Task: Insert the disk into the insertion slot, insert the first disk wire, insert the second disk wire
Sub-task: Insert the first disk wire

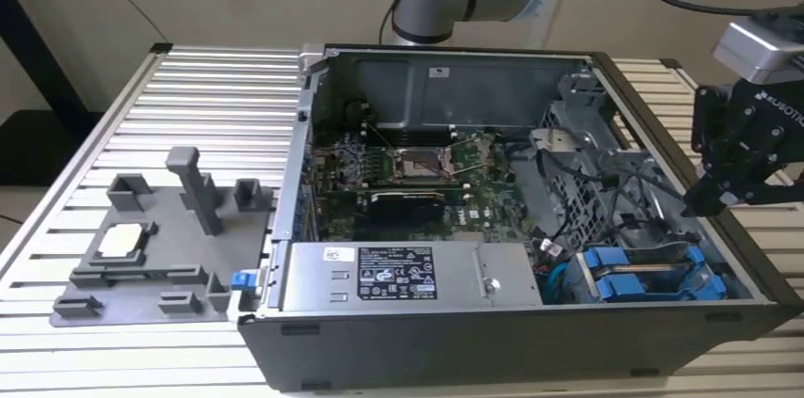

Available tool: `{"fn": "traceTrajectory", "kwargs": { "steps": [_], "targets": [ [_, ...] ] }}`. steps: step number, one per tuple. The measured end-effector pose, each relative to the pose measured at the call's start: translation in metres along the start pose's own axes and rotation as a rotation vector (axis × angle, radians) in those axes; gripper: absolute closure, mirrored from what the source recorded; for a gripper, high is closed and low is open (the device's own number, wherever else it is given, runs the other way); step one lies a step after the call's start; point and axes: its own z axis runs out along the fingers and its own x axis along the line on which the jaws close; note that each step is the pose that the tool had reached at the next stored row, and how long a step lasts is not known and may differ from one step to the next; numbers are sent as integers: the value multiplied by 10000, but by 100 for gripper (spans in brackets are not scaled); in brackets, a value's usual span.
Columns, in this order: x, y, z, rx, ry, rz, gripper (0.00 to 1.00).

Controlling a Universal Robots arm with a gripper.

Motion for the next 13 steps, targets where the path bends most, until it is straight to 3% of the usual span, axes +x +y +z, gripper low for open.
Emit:
{"fn": "traceTrajectory", "kwargs": {
  "steps": [5, 8, 13],
  "targets": [
    [-12, 162, 19, 7, 0, 0, 81],
    [2, 249, 33, 65, 9, 1, 81],
    [114, 289, 67, 164, 21, 1, 81]
  ]
}}
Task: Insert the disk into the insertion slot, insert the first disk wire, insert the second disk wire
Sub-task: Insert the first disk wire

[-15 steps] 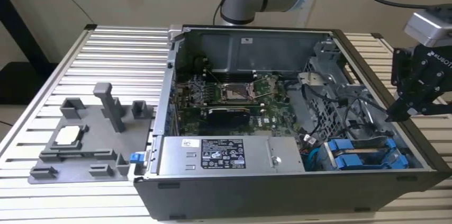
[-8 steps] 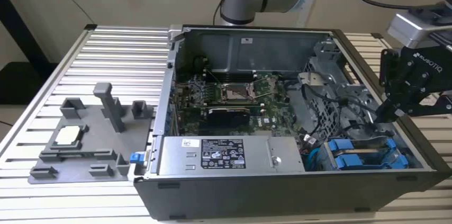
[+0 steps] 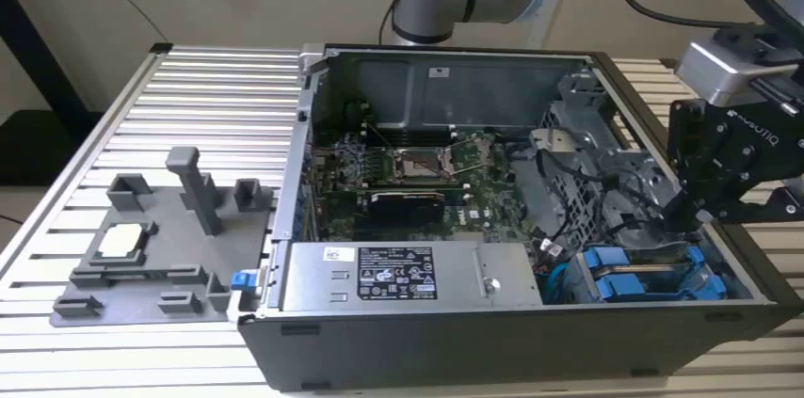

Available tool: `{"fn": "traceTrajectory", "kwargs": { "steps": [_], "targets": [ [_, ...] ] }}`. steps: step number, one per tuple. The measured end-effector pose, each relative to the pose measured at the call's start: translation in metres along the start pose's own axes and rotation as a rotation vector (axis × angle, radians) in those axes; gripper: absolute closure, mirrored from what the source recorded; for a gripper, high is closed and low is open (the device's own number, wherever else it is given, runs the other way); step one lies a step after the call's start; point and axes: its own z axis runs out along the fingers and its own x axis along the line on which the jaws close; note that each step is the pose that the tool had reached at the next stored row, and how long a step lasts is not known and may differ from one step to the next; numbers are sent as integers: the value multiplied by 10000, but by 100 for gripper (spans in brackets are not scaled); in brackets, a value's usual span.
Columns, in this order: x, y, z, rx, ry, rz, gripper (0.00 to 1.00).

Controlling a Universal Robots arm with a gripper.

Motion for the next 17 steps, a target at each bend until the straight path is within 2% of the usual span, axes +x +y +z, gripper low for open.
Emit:
{"fn": "traceTrajectory", "kwargs": {
  "steps": [2, 9, 12, 17],
  "targets": [
    [32, 5, 18, 36, 5, 2, 81],
    [36, 6, 34, 86, 12, 3, 81],
    [35, 10, 73, 200, 25, 12, 81],
    [30, 13, 147, 231, 33, 132, 81]
  ]
}}
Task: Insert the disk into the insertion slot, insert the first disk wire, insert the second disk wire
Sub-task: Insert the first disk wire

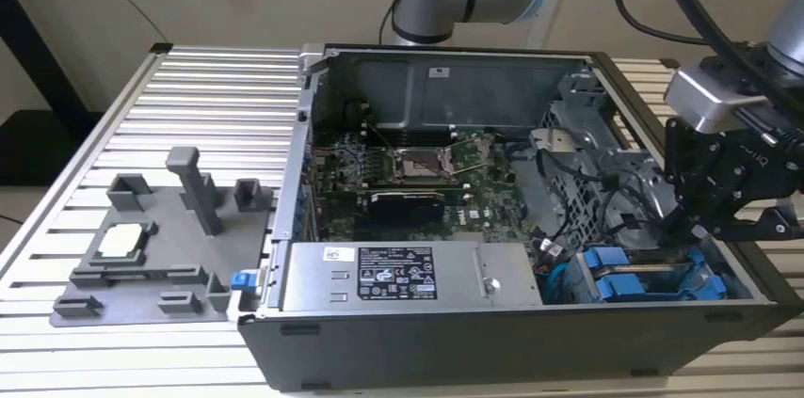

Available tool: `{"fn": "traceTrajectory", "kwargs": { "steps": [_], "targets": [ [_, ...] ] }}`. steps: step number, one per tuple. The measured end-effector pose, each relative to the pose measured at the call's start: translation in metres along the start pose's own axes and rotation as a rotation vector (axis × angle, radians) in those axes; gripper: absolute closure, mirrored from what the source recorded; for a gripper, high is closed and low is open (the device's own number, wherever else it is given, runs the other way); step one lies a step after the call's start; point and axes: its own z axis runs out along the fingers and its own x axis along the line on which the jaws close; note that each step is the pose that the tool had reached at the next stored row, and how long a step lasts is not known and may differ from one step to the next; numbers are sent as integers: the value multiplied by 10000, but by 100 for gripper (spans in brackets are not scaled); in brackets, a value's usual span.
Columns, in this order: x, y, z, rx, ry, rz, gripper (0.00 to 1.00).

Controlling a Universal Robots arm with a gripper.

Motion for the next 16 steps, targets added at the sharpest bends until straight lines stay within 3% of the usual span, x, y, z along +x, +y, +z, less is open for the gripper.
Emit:
{"fn": "traceTrajectory", "kwargs": {
  "steps": [10, 16],
  "targets": [
    [-2, 1, 52, -16, 16, 696, 81],
    [3, 1, 84, -9, 17, 750, 81]
  ]
}}
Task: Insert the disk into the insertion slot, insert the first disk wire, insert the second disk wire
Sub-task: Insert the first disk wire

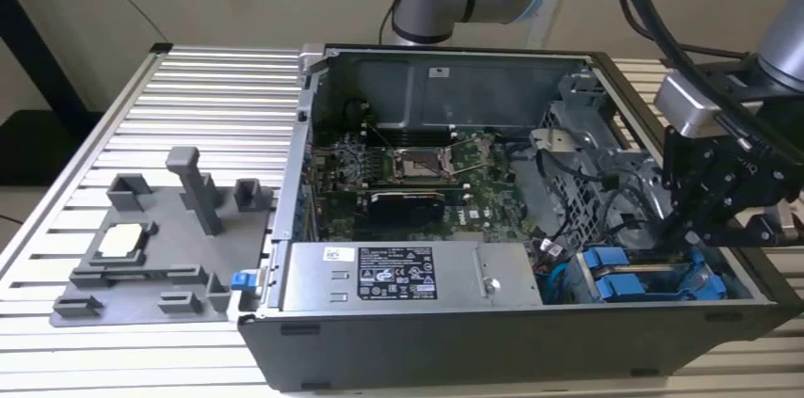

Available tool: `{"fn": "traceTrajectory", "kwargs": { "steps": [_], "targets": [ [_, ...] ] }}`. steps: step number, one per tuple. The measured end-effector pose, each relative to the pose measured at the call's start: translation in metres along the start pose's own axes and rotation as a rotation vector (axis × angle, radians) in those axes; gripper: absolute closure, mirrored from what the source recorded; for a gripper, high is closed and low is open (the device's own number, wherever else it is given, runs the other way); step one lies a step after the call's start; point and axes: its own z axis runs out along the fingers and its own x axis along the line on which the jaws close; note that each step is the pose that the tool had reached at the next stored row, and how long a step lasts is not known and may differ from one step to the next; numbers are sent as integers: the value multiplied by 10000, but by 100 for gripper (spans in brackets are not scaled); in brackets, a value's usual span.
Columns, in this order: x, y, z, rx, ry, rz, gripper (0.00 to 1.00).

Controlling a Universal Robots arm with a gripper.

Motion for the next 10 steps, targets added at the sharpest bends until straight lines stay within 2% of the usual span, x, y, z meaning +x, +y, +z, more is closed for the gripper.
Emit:
{"fn": "traceTrajectory", "kwargs": {
  "steps": [10],
  "targets": [
    [8, -16, 30, 16, -14, 15, 81]
  ]
}}
